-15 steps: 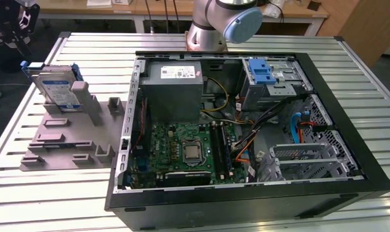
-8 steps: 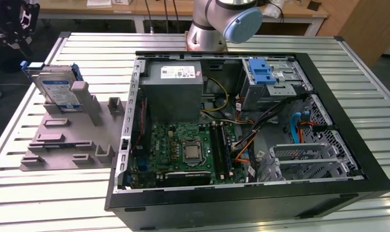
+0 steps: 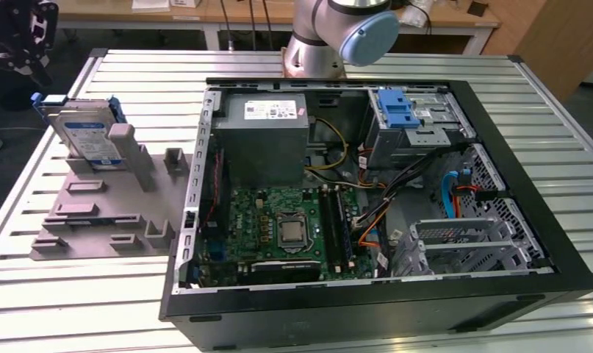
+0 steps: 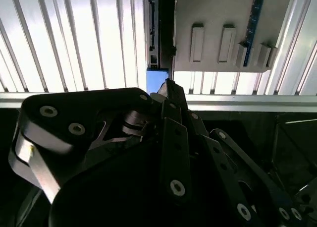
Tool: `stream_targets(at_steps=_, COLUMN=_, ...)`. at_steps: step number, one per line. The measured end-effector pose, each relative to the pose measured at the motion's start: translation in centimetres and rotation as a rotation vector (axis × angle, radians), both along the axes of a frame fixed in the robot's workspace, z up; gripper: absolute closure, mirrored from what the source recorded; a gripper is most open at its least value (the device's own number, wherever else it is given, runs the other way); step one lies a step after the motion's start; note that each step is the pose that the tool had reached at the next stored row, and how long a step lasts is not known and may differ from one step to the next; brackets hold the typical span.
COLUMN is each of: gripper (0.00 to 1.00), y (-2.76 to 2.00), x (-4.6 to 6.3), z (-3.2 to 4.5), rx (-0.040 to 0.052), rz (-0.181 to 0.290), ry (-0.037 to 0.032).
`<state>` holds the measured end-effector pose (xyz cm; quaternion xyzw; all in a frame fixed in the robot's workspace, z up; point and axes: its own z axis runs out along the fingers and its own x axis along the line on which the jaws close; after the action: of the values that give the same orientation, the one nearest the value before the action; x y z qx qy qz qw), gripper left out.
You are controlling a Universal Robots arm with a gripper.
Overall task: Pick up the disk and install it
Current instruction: 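Pick up the disk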
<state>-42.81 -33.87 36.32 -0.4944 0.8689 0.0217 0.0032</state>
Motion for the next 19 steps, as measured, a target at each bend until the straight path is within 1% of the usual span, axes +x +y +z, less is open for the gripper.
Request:
stream_targets(at_steps=8, gripper=0.89, y=0.00, x=0.00, z=-0.09, rx=-0.0001, rz=0.145, ry=0.0000)
stream_targets(at_steps=19, gripper=0.89, y=0.00, x=0.00, z=-0.37, rx=-0.0002, rz=0.337, ry=-0.0018)
